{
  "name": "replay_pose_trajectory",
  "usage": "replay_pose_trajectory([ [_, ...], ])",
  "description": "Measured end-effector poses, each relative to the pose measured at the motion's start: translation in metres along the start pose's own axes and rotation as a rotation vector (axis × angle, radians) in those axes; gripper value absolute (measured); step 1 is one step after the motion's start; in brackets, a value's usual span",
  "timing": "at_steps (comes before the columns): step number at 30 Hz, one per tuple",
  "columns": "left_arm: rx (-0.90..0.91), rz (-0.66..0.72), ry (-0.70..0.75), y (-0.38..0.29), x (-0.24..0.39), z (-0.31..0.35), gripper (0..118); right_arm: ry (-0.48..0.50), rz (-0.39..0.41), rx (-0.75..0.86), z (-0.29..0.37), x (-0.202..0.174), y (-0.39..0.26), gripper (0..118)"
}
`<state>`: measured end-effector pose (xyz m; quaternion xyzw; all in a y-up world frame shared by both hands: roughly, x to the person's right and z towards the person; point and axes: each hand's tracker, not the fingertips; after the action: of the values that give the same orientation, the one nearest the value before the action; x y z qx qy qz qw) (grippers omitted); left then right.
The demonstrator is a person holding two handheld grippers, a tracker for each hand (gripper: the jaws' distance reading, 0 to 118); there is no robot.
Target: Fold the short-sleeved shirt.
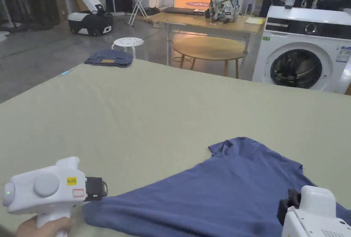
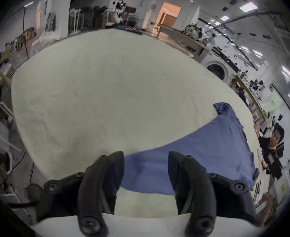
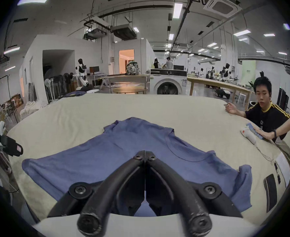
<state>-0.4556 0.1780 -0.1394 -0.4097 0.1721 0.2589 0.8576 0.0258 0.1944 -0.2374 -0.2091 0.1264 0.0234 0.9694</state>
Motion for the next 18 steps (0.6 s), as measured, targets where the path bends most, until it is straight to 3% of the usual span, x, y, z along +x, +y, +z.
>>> replay_pose_trajectory([
  [5, -0.087, 0.061, 0.08, 0.008, -0.009, -0.033, 57, 0.019, 0.025, -0.026, -0.007, -0.005, -0.003, 0],
  [7, -0.135, 0.046, 0.182, 0.012, -0.008, -0.049, 56, 0.025, 0.025, -0.036, -0.009, -0.007, -0.004, 0],
  [14, -0.146, -0.107, 0.284, -0.012, 0.028, -0.055, 47, 0.032, 0.031, -0.06, -0.021, -0.006, -0.011, 0],
  [17, -0.131, -0.086, 0.283, -0.015, 0.029, -0.054, 38, 0.036, 0.028, -0.077, -0.025, -0.004, -0.01, 0],
  [18, -0.129, -0.091, 0.276, -0.016, 0.03, -0.053, 29, 0.036, 0.026, -0.081, -0.027, -0.003, -0.01, 0],
])
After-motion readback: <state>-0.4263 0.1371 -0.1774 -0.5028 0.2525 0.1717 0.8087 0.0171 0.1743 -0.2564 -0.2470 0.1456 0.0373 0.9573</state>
